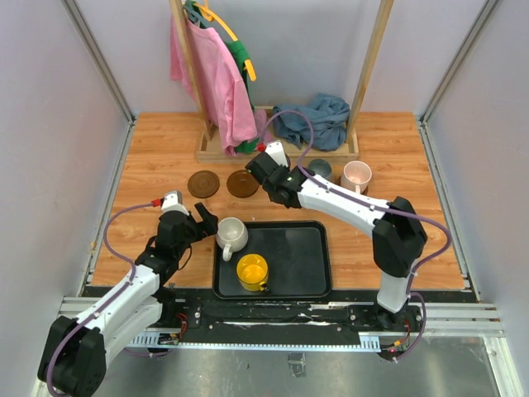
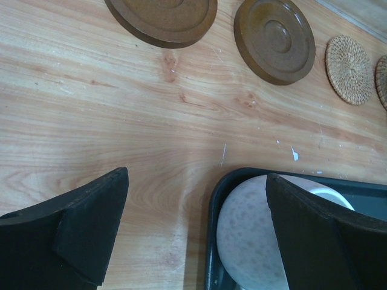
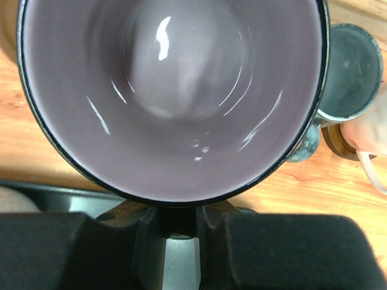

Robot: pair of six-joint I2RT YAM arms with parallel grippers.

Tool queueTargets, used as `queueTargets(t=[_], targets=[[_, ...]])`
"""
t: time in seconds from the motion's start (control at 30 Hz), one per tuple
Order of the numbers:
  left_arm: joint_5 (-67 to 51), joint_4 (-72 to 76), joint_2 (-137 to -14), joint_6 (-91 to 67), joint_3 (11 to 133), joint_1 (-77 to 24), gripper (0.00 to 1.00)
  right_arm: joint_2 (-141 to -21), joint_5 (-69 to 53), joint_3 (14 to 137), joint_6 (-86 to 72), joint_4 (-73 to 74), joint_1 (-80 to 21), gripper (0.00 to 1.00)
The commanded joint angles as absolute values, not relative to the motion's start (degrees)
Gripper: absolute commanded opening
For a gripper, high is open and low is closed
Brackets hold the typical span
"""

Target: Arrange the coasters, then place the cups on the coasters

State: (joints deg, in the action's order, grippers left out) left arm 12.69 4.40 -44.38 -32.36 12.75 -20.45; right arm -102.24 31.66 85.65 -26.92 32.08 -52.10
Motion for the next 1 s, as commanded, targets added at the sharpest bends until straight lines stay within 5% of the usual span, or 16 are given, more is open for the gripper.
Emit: queueTargets(t=[0.0,0.97], targets=[[11.2,6.9,-45.4,-31.8,13.0,-20.8,1.00,-106.0,33.8,90.8,-29.2,33.6,-49.4,0.01],[10.7,7.1,-48.3,-31.4,13.5,-20.8,1.00,-116.4,21.4,94.2,-32.0,32.1,-42.6,0.01]])
